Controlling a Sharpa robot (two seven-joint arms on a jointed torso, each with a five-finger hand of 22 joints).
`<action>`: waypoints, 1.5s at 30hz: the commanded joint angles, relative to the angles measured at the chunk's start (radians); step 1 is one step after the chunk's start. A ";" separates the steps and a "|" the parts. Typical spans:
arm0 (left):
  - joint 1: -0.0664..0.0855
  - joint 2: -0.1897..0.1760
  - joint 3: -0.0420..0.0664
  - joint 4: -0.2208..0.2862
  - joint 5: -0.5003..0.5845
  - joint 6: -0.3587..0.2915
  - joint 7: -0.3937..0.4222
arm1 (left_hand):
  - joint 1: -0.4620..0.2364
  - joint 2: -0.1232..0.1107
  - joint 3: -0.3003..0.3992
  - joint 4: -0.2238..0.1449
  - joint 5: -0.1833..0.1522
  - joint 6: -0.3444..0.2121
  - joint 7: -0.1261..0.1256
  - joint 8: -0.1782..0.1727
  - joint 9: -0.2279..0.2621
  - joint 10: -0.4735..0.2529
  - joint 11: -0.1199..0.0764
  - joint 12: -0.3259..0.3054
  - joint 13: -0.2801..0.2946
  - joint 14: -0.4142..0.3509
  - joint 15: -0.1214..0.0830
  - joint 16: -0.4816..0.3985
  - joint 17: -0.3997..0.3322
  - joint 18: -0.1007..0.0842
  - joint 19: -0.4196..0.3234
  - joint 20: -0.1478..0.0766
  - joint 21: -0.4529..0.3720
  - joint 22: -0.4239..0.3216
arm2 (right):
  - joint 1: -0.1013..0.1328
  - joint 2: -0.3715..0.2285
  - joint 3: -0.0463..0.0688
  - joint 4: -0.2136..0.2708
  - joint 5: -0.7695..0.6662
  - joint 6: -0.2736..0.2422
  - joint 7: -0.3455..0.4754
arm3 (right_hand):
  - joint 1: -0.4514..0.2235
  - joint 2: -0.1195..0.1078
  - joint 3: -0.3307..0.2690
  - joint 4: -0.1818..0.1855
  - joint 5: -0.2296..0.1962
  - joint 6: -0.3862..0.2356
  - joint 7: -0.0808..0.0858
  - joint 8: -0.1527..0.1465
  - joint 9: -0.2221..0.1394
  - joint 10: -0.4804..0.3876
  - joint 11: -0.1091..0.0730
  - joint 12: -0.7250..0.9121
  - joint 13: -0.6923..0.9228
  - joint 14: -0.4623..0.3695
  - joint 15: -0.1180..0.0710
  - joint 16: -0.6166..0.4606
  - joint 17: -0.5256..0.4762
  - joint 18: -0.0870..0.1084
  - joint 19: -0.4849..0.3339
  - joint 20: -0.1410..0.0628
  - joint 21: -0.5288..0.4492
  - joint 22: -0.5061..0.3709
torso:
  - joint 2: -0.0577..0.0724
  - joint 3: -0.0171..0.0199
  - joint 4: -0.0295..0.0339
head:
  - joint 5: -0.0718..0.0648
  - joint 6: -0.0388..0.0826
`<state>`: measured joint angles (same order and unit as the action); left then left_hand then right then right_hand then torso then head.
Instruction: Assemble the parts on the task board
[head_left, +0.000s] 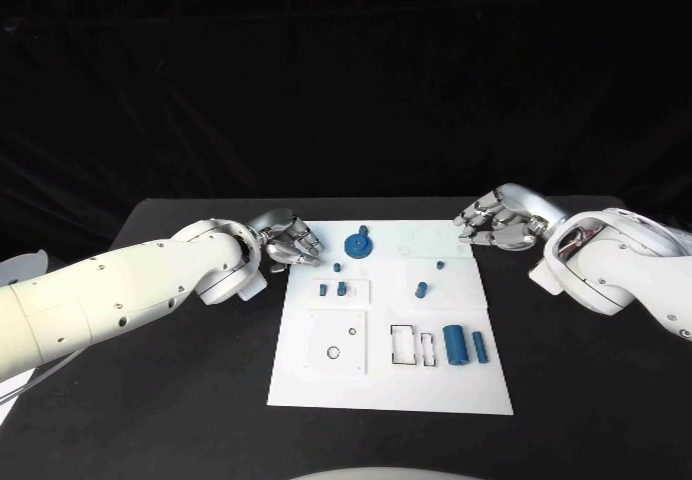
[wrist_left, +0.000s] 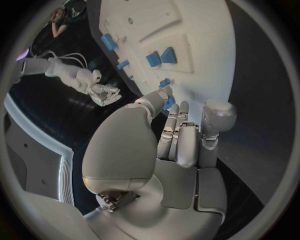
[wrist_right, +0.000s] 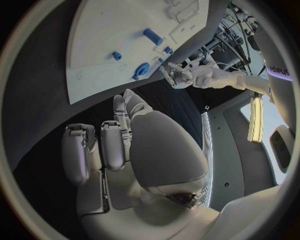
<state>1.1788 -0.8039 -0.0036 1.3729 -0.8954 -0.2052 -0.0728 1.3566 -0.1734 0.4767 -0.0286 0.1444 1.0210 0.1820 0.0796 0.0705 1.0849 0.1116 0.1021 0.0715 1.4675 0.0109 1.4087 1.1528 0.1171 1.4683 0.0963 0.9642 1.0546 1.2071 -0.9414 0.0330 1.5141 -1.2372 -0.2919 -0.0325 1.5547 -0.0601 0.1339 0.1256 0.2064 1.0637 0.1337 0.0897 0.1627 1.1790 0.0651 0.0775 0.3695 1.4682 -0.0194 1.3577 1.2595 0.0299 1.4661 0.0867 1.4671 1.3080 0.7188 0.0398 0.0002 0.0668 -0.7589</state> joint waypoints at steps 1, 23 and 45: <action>0.001 -0.016 0.001 0.011 0.463 -0.109 0.190 | 0.006 0.020 0.021 0.000 0.006 0.021 -0.005 0.009 0.002 0.055 -0.010 0.029 0.007 0.027 -0.003 -0.003 0.001 0.007 0.002 0.005 -0.012 -0.008 | -0.007 0.006 0.000 0.009 -0.283 0.074 -0.064 | -0.005 -0.027 0.047 -0.001 -0.027 0.018 -0.006 -0.018 -0.008 0.018 -0.003 -0.015 -0.070 0.046 0.005 -0.003 -0.003 0.016 -0.001 0.007 -0.008 0.080 | 0.000 -0.0010 0.0011 | -0.012 0.008; 0.000 -0.103 -0.015 0.183 1.106 -0.043 0.520 | -0.022 0.039 -0.001 0.000 -0.003 0.046 -0.012 0.022 -0.002 0.062 -0.016 0.060 0.002 -0.067 -0.006 -0.104 -0.216 0.051 -0.111 0.002 -0.289 -0.219 | -0.045 0.099 -0.012 -0.012 -0.569 0.155 -0.125 | -0.069 -0.100 0.237 -0.005 -0.116 0.011 -0.026 -0.027 -0.049 -0.010 -0.012 -0.014 -0.259 0.045 -0.009 -0.030 -0.042 0.032 -0.034 -0.006 -0.063 0.004 | 0.004 -0.0006 -0.0013 | -0.065 0.027; 0.000 -0.109 -0.017 0.189 1.109 -0.045 0.520 | -0.019 0.039 -0.004 -0.005 -0.003 0.041 -0.011 0.020 -0.003 0.056 -0.015 0.062 0.001 -0.073 -0.004 -0.107 -0.223 0.053 -0.119 0.003 -0.303 -0.229 | -0.056 0.137 -0.017 -0.031 -0.592 0.234 -0.128 | -0.085 -0.061 0.317 -0.024 -0.153 0.076 -0.029 -0.012 -0.048 0.056 -0.021 0.000 -0.293 0.048 -0.011 -0.028 -0.040 0.032 -0.028 -0.009 -0.066 0.004 | 0.003 -0.0013 -0.0018 | -0.062 0.013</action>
<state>1.1780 -0.9135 -0.0206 1.5585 0.2051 -0.2674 0.4318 1.3416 -0.1371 0.4768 -0.0330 0.1442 1.0646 0.1695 0.1035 0.0689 1.1470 0.0945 0.1589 0.0737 1.4013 0.0088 1.3079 0.9317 0.1555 1.3539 0.0997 0.6658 0.8264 1.1571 -0.8076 0.0213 1.4817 -1.8048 -0.1249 -0.1568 1.4701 -0.1299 0.4464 0.0993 0.0575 1.1360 0.1051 0.0738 0.1126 1.2310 0.0449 0.0746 0.0744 1.4646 -0.0232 1.3305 1.2185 0.0456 1.4409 0.0788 1.4040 1.3075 0.7219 0.0381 -0.0016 0.0054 -0.7450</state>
